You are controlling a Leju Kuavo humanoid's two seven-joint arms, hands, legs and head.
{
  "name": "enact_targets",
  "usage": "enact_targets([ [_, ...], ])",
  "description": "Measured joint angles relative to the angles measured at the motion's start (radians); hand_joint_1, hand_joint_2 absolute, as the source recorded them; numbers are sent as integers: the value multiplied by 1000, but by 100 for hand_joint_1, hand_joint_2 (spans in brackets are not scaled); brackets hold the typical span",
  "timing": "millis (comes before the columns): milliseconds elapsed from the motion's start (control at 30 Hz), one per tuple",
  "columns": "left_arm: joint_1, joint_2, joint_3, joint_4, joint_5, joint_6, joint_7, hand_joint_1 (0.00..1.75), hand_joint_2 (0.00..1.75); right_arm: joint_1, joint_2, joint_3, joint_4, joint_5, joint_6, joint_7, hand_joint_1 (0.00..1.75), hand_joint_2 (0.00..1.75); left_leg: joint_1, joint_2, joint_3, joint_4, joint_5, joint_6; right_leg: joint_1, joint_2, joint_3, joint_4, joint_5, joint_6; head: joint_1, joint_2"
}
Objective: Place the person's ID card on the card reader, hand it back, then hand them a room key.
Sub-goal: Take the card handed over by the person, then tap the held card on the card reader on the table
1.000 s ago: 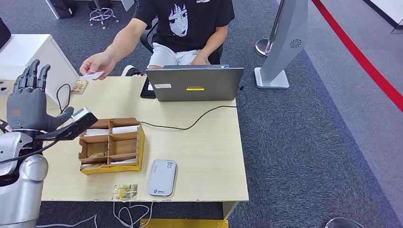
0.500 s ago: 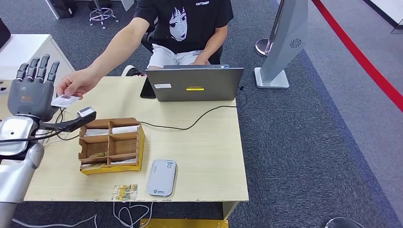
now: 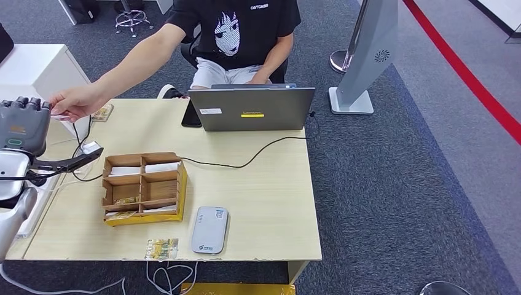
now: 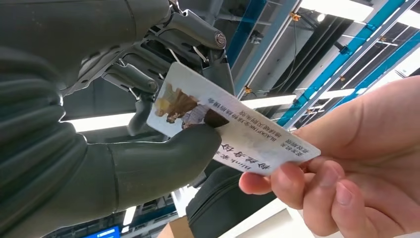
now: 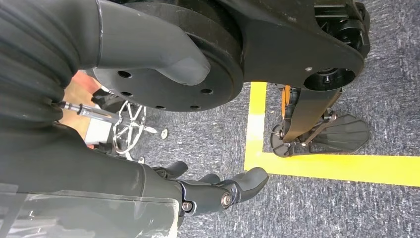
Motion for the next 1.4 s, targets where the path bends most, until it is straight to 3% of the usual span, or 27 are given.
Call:
enact_targets([
  [433,38,-1,-4,-35,0,39,14,175,175,0,0,6,2,-2,-6,3,0,175,0,0,0,0,0,0,0,0,0,0,0,0,0,0],
  [733,213,-34,-43,-433,-1,56,213,175,175,0,0,6,3,-18,-31,25,0,175,0,0,-1,0,-1,0,0,0,0,-1,0,0,0,0],
  [867,314,-69,-56,-641,-1,86,183,175,175,0,3,5,3,-29,-56,31,0,175,-1,0,0,0,-1,0,0,0,0,-1,0,0,0,0],
  [1033,385,-102,-56,-772,-1,98,150,175,175,-1,4,5,3,-31,-63,31,0,175,0,0,0,0,-1,-1,0,-1,0,-1,0,0,0,0],
  [1133,449,-177,-30,-819,-1,131,-7,175,175,-1,5,3,3,-31,-69,34,0,175,-1,0,0,0,-1,-1,-1,-1,1,-1,0,0,-2,0],
  [1233,565,-332,2,-869,14,189,-232,175,175,-1,9,1,3,-27,-80,43,0,175,-2,0,0,0,-2,0,-2,-1,1,-2,-1,1,0,0],
  [1400,737,-508,-5,-866,239,237,-398,175,175,0,22,-1,3,-13,-121,46,0,175,-5,0,1,0,-4,3,-4,-1,1,-3,-3,4,2,0],
])
